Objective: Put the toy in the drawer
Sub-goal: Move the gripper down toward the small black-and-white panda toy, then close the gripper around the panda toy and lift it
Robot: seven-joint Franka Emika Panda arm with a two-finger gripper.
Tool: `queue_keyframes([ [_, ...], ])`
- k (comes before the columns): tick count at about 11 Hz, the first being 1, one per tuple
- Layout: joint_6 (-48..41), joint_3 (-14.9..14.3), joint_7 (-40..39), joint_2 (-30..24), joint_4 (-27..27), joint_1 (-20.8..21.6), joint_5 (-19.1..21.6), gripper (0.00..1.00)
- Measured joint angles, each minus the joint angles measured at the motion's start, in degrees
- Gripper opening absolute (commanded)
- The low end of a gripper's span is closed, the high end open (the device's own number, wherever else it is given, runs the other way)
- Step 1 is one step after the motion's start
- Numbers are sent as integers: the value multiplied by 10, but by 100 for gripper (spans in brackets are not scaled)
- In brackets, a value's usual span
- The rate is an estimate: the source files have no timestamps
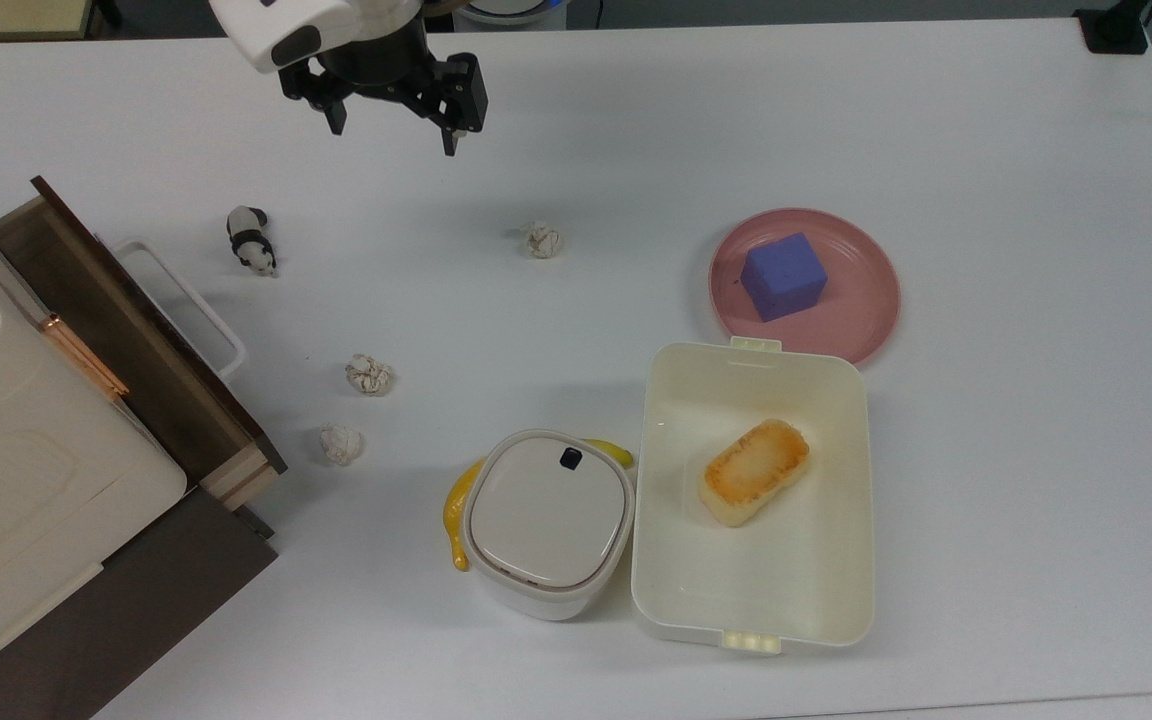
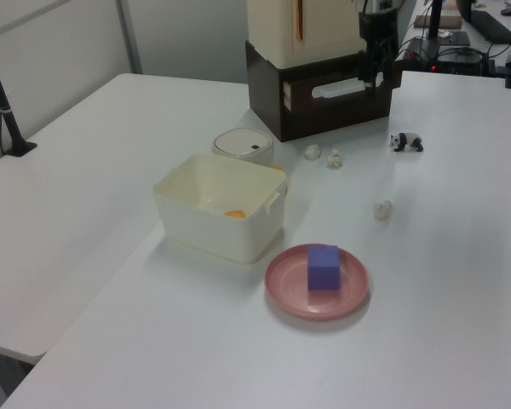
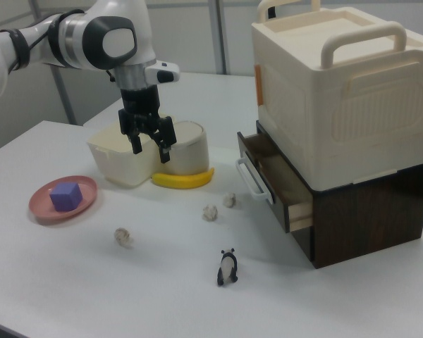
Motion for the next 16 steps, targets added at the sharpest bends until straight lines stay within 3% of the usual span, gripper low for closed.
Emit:
queue_keyframes([
  [7,0,-2,-14,4,2,-4,0,100],
  [10,52,-6,-30,6,-1,-8,-14,100],
  [13,129,-27,-84,26,-24,-14,-29,100],
  [16,145,-54,-179,50,-58,-15,-29,100],
])
